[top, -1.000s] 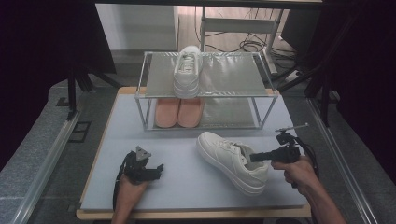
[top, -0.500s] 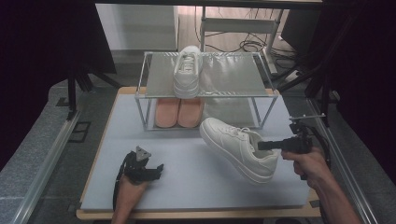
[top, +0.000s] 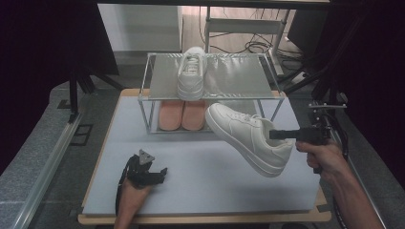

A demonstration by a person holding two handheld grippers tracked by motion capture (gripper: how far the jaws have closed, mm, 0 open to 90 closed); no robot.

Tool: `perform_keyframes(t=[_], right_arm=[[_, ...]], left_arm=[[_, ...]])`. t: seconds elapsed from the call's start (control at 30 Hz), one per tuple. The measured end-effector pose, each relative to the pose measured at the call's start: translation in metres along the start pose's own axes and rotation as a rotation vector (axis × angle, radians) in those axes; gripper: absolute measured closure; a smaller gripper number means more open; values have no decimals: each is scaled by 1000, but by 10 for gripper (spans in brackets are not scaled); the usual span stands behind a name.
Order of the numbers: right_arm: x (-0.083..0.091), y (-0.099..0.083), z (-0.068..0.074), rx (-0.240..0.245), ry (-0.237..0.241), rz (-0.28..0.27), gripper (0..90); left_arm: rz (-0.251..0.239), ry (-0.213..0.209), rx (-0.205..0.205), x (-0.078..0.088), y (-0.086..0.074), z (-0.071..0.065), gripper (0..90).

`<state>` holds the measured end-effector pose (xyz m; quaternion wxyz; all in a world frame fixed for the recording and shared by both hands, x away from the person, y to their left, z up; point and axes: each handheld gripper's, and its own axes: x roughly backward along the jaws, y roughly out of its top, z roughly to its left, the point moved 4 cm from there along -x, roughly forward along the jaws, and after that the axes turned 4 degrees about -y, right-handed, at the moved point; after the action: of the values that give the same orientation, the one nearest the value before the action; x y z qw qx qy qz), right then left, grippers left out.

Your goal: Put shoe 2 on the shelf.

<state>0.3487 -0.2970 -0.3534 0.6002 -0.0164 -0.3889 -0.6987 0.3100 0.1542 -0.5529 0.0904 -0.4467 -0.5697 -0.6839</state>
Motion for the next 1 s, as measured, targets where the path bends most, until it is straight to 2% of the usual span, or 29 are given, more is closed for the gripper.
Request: perform_keyframes(t=[0.33,0.5,0.73,0.87,1.0], right_arm=[[10,22,11,-15,22,-49,811],[13,36,13,-26,14,-78,811],[11,55,13,-36,-28,-114,810],[1,74,12,-28,-80,-135,810],[-6,86,11,-23,-108,-141,808]], left_arm=[[1,-1,0,0,0,0,142],[-3,-2,4,0,0,0,142],[-2,-5,7,0,0,0,142],[0,-6,5,0,0,1,142],[2,-9,6,0,0,1,143]])
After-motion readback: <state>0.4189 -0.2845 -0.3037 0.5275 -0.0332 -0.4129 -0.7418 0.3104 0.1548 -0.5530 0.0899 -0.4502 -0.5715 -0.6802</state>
